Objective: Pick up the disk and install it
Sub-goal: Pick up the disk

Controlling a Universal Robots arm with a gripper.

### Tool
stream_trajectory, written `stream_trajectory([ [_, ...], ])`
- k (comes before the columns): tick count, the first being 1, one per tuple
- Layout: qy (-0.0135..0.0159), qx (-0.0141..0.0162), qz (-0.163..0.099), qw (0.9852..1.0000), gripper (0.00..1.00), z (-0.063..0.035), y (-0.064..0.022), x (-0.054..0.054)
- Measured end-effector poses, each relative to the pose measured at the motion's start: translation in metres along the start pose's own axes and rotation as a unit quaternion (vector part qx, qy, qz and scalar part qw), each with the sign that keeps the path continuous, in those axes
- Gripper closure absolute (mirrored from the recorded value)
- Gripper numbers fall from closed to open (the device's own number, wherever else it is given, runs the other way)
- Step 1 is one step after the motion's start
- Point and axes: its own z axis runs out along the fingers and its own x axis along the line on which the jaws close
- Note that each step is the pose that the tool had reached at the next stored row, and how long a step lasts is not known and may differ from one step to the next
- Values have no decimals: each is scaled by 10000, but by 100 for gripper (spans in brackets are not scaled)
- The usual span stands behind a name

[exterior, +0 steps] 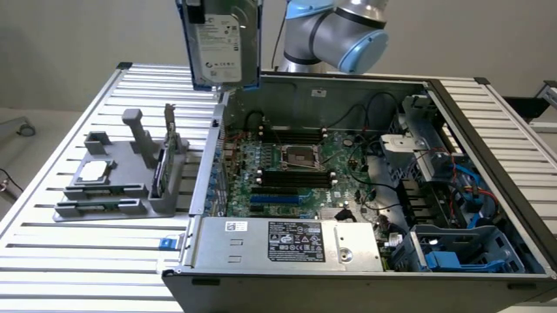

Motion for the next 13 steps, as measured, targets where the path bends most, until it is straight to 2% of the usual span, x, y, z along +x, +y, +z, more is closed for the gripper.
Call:
stream_trajectory([
  [6,-29,3,-1,10000,67,-4,-264,81],
  [13,-33,3,0,10000,67,-10,-571,197],
])
